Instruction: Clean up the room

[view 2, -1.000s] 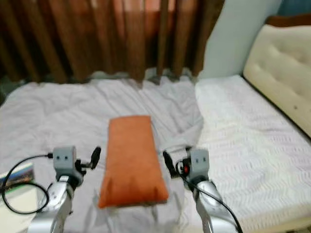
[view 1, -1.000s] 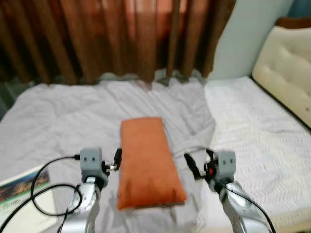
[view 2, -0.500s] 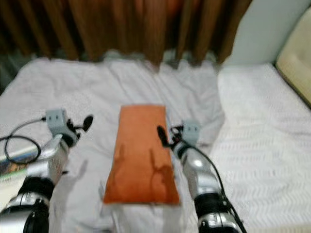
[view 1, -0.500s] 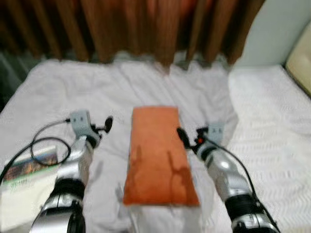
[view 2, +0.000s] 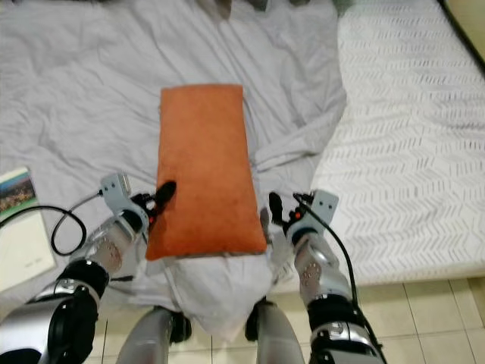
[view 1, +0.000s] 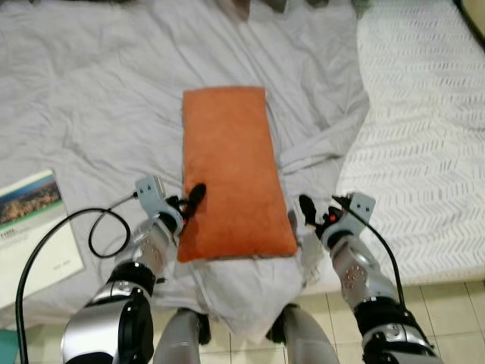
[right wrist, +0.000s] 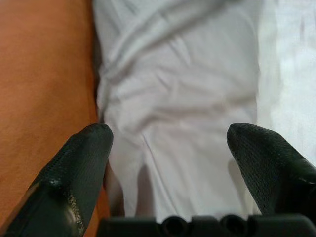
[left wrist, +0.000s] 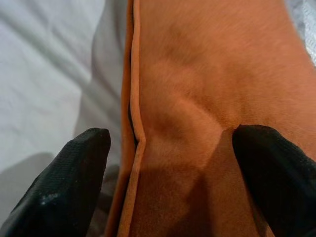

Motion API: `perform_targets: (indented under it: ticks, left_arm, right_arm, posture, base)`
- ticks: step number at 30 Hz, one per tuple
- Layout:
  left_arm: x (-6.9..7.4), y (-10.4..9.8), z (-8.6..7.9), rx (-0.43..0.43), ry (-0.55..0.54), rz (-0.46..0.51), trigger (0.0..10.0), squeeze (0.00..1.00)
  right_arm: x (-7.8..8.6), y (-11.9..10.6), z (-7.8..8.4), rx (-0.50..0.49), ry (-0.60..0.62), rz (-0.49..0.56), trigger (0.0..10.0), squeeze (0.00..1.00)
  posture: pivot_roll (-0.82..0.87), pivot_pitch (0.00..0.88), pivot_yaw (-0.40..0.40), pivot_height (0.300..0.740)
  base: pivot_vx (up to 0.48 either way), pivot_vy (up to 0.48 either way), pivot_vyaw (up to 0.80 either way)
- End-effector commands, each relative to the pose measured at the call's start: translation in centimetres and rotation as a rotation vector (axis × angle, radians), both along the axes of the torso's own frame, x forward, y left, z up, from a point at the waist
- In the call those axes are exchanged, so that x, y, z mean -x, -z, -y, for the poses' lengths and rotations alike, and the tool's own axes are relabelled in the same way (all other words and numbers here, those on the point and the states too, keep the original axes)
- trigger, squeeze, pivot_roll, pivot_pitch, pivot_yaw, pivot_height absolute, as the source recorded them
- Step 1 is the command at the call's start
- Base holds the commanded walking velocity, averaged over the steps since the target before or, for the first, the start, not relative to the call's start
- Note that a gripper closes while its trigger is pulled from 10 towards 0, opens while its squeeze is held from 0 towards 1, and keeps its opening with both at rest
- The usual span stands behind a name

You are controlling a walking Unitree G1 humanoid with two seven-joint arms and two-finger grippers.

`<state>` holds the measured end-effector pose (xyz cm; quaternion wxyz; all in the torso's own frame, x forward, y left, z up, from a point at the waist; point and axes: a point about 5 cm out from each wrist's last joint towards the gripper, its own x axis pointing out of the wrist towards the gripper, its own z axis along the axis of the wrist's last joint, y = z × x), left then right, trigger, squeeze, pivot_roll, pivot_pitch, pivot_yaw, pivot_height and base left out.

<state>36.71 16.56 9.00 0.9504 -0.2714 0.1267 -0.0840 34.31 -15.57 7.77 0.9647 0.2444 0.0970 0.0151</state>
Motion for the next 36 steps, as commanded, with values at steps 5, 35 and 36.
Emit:
perform_targets:
  ticks: [5, 35, 36]
  left_arm:
    - [0.4, 0.0, -1.5, -0.02, -0.011, 0.034, 10.0, 0.0]
    - [1.3, 2.2, 2.6, 0.181, 0.037, -0.079, 10.0, 0.0]
    - [1.3, 2.3, 2.7, 0.182, 0.036, -0.08, 10.0, 0.0]
  right_arm:
    - [-0.4, -1.9, -4.7, -0.069, -0.144, 0.087, 10.0, 0.0]
    - [1.5, -3.4, -3.3, -0.117, -0.336, 0.101, 10.0, 0.0]
    - [1.7, -3.7, -3.4, -0.118, -0.355, 0.107, 10.0, 0.0]
  posture:
    - [-0.09, 0.568, -0.021, 0.74]
    - [-0.08, 0.584, -0.042, 0.74]
    - [-0.08, 0.584, -0.041, 0.74]
  base:
    - [0.0, 0.0, 0.0]
    - [0.0, 0.0, 0.0]
    - [0.0, 0.0, 0.0]
